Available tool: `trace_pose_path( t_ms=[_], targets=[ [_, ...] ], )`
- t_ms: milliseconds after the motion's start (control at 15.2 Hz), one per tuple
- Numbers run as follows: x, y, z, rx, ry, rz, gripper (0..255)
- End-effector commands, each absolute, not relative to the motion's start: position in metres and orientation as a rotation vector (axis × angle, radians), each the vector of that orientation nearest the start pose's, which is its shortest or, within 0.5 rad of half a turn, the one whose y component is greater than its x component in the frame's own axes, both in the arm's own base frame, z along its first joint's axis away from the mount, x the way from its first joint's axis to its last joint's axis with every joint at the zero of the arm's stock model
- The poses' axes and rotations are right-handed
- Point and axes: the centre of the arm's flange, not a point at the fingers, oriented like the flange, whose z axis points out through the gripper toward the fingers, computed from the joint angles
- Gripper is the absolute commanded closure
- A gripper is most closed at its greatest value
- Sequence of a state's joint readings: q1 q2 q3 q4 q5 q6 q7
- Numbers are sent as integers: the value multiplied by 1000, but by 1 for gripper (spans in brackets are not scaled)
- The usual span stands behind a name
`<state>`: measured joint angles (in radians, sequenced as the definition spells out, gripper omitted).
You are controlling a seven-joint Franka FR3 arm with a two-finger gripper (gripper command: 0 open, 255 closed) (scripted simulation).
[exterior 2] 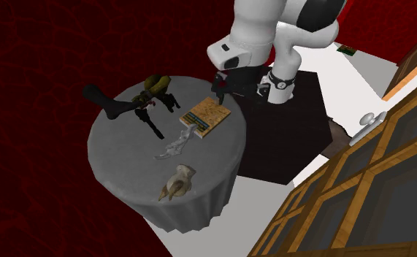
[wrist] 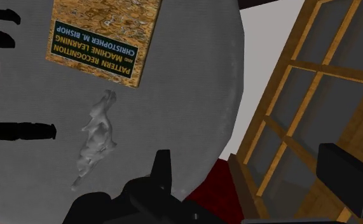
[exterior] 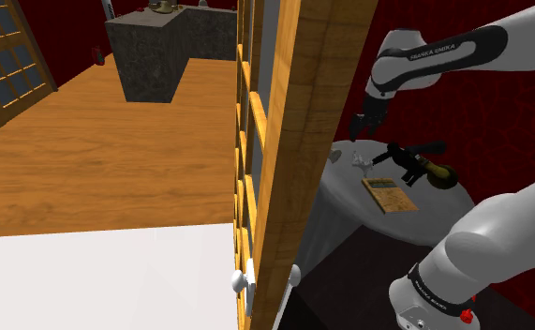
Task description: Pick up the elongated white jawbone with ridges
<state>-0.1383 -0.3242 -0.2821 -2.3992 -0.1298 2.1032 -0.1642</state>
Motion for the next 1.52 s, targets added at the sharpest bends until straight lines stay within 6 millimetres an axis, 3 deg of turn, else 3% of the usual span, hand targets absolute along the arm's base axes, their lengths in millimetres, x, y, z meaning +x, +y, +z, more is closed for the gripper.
trace_pose_path(
  t_ms=[0,1188,1452],
  targets=[
    [410,-210,414,-3150,309,-12,0],
    [447,-391,253,-3062,551,52,0],
    [448,-397,231,-3058,559,54,0]
  ],
)
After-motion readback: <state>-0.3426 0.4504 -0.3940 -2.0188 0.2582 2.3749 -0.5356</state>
